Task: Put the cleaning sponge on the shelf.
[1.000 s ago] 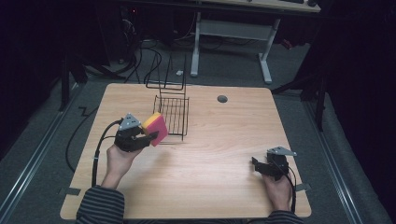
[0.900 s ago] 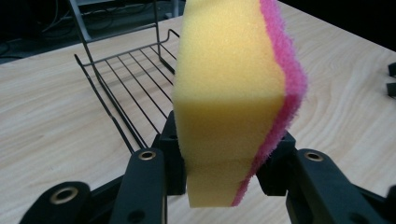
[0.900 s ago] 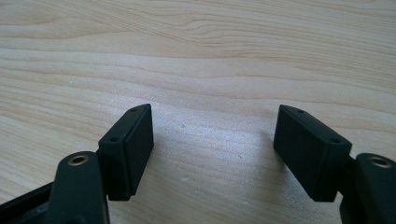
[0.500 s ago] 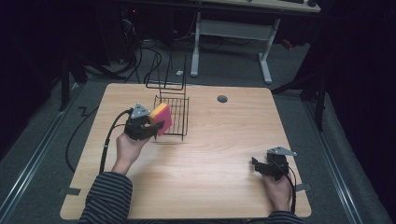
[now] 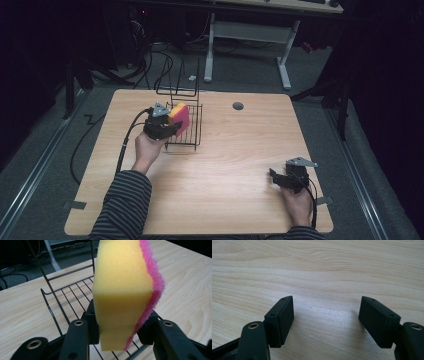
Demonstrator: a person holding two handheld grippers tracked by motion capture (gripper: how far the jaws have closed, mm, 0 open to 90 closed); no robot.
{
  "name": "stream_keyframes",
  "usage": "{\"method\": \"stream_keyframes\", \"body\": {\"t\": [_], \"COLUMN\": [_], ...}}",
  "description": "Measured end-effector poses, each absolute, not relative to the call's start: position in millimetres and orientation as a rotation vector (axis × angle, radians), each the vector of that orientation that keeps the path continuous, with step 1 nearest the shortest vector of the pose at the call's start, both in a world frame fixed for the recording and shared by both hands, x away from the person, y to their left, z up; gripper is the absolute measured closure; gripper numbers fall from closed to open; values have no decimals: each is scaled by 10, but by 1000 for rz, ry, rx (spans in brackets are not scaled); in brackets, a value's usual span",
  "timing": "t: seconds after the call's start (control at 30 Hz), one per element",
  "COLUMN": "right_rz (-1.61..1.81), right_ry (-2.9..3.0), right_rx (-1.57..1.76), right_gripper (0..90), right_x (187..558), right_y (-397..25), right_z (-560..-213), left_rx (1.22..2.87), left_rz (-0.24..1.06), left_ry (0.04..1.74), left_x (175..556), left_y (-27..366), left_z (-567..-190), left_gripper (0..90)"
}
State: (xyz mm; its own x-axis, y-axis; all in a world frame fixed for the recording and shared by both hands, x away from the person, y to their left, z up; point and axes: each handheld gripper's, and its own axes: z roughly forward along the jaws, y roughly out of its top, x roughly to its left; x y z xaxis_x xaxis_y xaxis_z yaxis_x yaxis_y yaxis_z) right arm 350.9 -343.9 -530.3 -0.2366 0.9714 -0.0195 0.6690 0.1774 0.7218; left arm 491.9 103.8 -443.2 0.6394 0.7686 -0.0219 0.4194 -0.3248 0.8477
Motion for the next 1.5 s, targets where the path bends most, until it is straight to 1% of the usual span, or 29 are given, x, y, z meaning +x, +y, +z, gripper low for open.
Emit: {"method": "stream_keyframes", "body": {"t": [0.1, 0.37, 0.53, 0.8, 1.07, 1.37, 1.5], "right_rz": [826, 826, 826, 827, 827, 827, 827], "right_ry": [1976, 1977, 1977, 1978, 1978, 1978, 1978], "right_rx": [1540, 1539, 1539, 1539, 1539, 1539, 1539], "right_gripper": [286, 286, 286, 286, 286, 286, 286], "right_x": [3509, 3509, 3509, 3509, 3509, 3508, 3508], "right_y": [-3439, -3439, -3439, -3438, -3438, -3438, -3438], "right_z": [-5303, -5303, -5303, -5303, -5303, -5303, -5303], "left_rx": [1946, 1978, 1990, 1991, 1991, 1972, 1942], "left_rz": [495, 500, 523, 525, 504, 481, 497], "left_ry": [939, 998, 991, 987, 997, 1024, 1025], "left_x": [4983, 5121, 5133, 5132, 5138, 5132, 5088], "left_y": [989, 958, 948, 946, 945, 960, 980], "left_z": [-4493, -4670, -4698, -4705, -4723, -4701, -4670], "left_gripper": [612, 611, 609, 598, 514, 340, 307]}}
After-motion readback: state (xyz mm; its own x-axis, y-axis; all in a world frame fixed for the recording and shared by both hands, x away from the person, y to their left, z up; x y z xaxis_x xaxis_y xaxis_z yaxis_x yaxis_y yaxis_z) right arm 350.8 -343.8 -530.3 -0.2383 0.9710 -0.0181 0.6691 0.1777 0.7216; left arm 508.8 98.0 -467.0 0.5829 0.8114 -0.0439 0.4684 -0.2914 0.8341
